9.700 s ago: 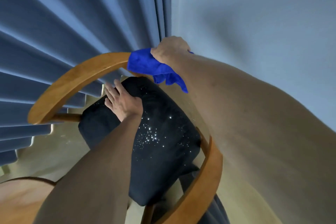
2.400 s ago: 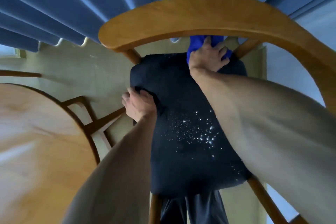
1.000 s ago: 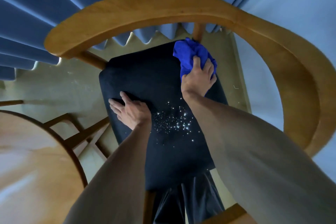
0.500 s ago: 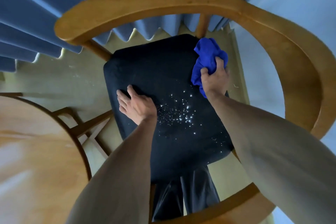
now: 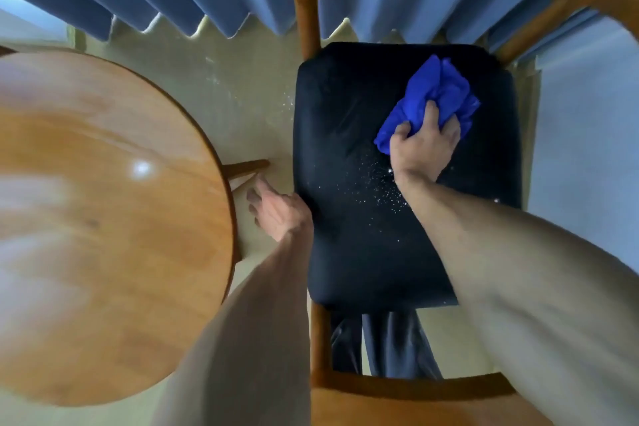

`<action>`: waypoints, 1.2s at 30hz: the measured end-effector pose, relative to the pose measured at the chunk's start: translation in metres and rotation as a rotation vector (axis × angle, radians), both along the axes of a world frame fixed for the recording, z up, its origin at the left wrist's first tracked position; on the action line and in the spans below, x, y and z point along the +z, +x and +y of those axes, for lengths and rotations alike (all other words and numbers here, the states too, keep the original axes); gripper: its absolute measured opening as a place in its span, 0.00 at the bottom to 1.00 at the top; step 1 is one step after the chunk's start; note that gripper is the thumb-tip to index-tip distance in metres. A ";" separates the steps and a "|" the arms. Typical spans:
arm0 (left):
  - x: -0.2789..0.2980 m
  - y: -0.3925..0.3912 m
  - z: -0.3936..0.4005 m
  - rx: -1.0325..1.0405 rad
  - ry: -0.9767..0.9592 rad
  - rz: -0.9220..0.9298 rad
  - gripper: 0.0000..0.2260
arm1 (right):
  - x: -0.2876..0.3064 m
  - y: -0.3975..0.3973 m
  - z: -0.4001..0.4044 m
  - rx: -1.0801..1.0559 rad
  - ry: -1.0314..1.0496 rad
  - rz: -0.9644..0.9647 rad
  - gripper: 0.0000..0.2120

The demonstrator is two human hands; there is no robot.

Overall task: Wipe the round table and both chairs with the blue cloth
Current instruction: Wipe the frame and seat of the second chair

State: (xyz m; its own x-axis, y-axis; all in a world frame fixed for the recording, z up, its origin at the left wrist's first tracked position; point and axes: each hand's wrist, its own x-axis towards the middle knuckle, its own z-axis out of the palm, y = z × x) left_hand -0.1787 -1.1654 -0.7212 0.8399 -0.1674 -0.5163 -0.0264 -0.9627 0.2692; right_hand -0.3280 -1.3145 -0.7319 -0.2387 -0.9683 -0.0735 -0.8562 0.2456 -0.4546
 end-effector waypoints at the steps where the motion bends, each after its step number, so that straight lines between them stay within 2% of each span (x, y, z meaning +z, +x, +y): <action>1: -0.002 0.002 0.005 0.016 -0.018 0.018 0.31 | 0.001 0.019 0.009 0.059 0.005 -0.008 0.25; 4: -0.001 0.008 0.018 0.029 -0.060 0.029 0.34 | 0.004 0.068 0.040 0.225 -0.001 -0.043 0.24; 8: 0.005 0.006 0.044 -0.037 -0.004 0.039 0.33 | 0.004 0.104 0.080 0.506 0.001 -0.011 0.24; 12: 0.007 0.006 0.058 -0.057 0.079 0.035 0.32 | 0.001 0.105 0.095 0.722 0.001 0.067 0.22; 15: 0.013 0.000 0.048 -0.096 0.054 0.046 0.32 | 0.002 0.090 0.088 0.781 -0.001 0.086 0.21; 22: 0.024 -0.036 -0.006 -0.302 0.004 -0.038 0.33 | 0.012 0.018 0.078 0.546 0.067 0.005 0.29; 25: 0.024 -0.067 -0.028 -0.401 -0.034 -0.098 0.32 | 0.011 -0.035 0.067 0.435 0.065 0.031 0.29; 30: 0.028 -0.135 -0.029 -0.477 0.001 -0.082 0.32 | 0.008 -0.138 0.063 0.215 0.122 0.159 0.26; 34: 0.027 -0.178 -0.021 -0.480 0.016 -0.073 0.33 | 0.005 -0.190 0.073 -0.083 0.166 0.093 0.24; 36: 0.027 -0.191 -0.017 -0.481 0.013 -0.075 0.33 | 0.009 -0.203 0.073 -0.272 0.220 -0.007 0.23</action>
State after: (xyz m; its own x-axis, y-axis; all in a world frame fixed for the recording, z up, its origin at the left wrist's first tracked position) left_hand -0.3698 -1.1827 -0.6938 0.7039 -0.5399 -0.4616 -0.4884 -0.8397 0.2375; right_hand -0.5314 -1.2420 -0.7225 -0.4849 -0.8299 -0.2760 -0.7426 0.5574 -0.3712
